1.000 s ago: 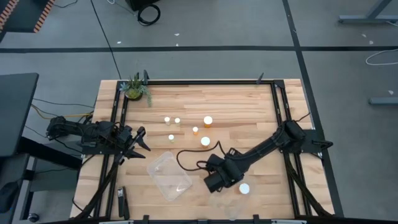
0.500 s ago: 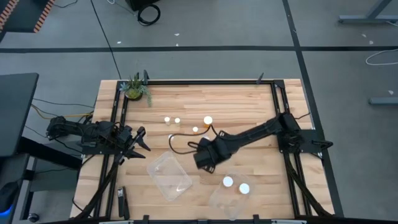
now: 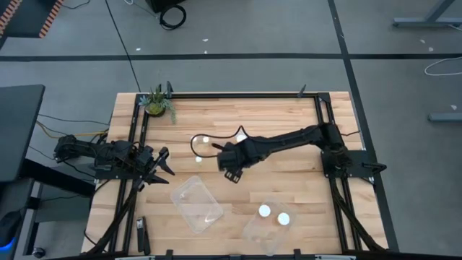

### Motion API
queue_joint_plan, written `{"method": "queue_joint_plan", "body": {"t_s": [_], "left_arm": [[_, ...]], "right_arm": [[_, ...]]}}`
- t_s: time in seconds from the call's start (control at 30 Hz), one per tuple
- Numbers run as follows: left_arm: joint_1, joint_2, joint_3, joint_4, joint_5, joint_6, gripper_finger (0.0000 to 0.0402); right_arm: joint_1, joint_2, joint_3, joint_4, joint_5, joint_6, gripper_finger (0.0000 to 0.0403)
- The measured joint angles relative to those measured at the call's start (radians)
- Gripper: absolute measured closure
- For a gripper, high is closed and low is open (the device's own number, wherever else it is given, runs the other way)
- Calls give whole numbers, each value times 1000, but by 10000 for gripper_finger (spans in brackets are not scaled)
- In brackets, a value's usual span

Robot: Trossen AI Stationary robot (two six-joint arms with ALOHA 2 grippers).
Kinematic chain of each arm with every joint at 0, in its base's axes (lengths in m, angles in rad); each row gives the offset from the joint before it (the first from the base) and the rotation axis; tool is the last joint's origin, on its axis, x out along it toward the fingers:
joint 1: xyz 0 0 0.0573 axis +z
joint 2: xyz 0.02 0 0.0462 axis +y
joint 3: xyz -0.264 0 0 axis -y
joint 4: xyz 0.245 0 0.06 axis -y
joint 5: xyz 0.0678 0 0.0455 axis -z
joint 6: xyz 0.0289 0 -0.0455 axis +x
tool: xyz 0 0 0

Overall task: Pick and place medicine bottles into bin by pill shape (circle, oval)
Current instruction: Put the large orange pill bottle into the right transparent bin

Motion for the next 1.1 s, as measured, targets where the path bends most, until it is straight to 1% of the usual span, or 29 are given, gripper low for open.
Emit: {"method": "queue_joint_plan", "body": {"t_s": [0.23, 0.53, 0.77, 0.87, 0.97, 1.1], "left_arm": [[0, 0, 0, 0, 0, 0, 221], [0, 0, 0, 0, 0, 0, 223], [0, 0, 0, 0, 0, 0, 223], [0, 0, 0, 0, 0, 0, 225], [0, 0, 0, 0, 0, 0, 223], [0, 0, 0, 0, 0, 0, 221]], "right_arm": [[-37, 0, -45, 79, -15, -36, 81], [-37, 1, -162, 201, -66, -44, 81], [-37, 0, -228, 278, -70, -44, 81], [-37, 0, -245, 282, -70, -44, 81], [-37, 0, -248, 286, -70, -44, 90], [-37, 0, -248, 287, -70, -44, 118]]}}
